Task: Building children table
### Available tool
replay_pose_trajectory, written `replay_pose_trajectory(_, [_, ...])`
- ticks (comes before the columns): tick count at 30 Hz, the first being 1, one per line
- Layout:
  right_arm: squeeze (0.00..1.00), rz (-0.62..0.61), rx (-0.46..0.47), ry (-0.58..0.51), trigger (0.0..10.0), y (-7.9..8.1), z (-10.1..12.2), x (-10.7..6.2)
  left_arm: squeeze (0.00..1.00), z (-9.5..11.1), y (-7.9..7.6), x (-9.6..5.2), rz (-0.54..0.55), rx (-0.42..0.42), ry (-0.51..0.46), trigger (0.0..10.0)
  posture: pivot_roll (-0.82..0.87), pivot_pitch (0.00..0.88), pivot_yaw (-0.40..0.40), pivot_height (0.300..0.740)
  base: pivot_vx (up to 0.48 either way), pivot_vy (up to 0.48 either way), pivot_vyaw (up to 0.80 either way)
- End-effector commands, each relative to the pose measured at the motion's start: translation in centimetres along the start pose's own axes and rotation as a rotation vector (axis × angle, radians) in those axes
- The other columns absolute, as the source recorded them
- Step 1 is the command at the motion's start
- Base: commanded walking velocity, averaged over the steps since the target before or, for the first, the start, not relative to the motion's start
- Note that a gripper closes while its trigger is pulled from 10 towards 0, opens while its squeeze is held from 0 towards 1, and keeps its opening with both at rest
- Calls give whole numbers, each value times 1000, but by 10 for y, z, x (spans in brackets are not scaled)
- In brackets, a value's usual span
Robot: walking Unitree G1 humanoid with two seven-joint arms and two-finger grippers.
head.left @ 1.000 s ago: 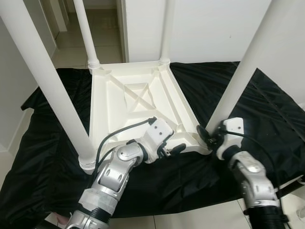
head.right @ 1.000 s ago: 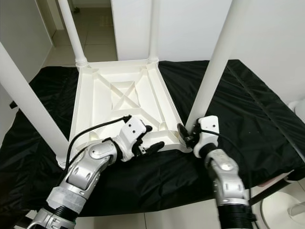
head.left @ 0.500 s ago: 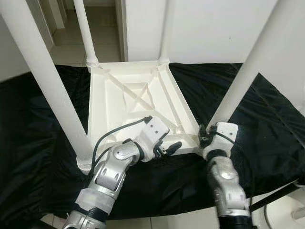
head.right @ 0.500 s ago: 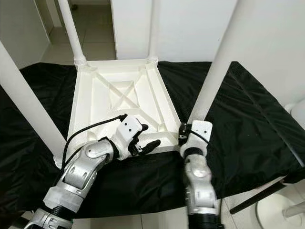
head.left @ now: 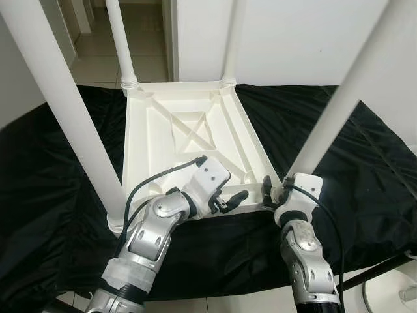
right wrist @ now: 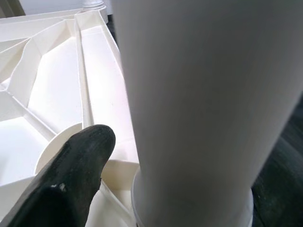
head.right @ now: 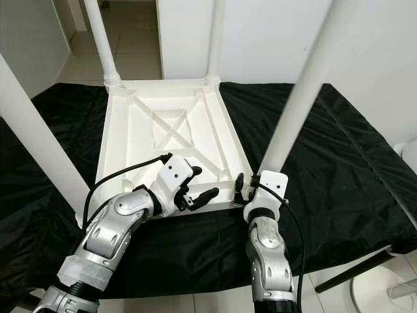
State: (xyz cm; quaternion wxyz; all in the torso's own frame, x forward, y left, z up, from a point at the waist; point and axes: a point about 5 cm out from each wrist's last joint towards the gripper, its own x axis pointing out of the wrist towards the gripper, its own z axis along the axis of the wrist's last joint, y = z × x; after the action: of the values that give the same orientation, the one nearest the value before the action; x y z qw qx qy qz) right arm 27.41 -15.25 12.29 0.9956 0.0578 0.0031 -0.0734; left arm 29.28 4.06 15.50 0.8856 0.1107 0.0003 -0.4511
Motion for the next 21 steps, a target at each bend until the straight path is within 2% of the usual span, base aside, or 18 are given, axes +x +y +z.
replay_pose_trajectory(1, [1000, 48, 25, -17, 10000, 8, 2, -2, 0, -1, 5, -1, 107, -1, 5, 10000, -41, 0, -32, 740, 0, 0, 0])
replay_pose_trajectory(6, [1000, 117, -14, -42, 10000, -4, 7, 0, 0, 0, 6, 0, 111, 5, 4, 10000, -42, 0, -28, 740, 0, 0, 0])
replay_pose_trajectory(7, [0, 187, -33, -45, 10000, -12, 10, 2, 0, 0, 6, 0, 112, 9, 2, 10000, -41, 0, -28, 740, 0, 0, 0])
replay_pose_trajectory(8, [0, 258, -65, -54, 10000, -18, 13, 5, 0, 1, 7, 1, 113, 15, 0, 10000, -44, 0, -23, 740, 0, 0, 0])
replay_pose_trajectory(9, [0, 258, -65, -54, 10000, -18, 13, 5, 0, 1, 7, 1, 113, 15, 0, 10000, -44, 0, -23, 740, 0, 0, 0])
replay_pose_trajectory(13, [0, 441, -162, -64, 10000, -27, 21, 14, 0, 4, 11, 3, 114, 25, -5, 10000, -48, 0, -8, 740, 0, 0, 0])
replay_pose_trajectory(14, [0, 441, -162, -64, 10000, -27, 21, 14, 0, 4, 11, 3, 114, 25, -5, 10000, -48, 0, -8, 740, 0, 0, 0])
replay_pose_trajectory(16, [0, 519, -209, -57, 10000, -29, 21, 18, 0, 5, 11, 5, 113, 28, -9, 10000, -48, 0, -2, 740, 0, 0, 0])
replay_pose_trajectory(20, [0, 543, -224, -54, 10000, -29, 21, 19, 0, 6, 11, 6, 112, 28, -10, 10000, -48, 0, -1, 740, 0, 0, 0])
replay_pose_trajectory(21, [0, 581, -255, -45, 10000, -30, 21, 22, 0, 8, 11, 7, 109, 31, -14, 10000, -47, 0, 2, 740, 0, 0, 0])
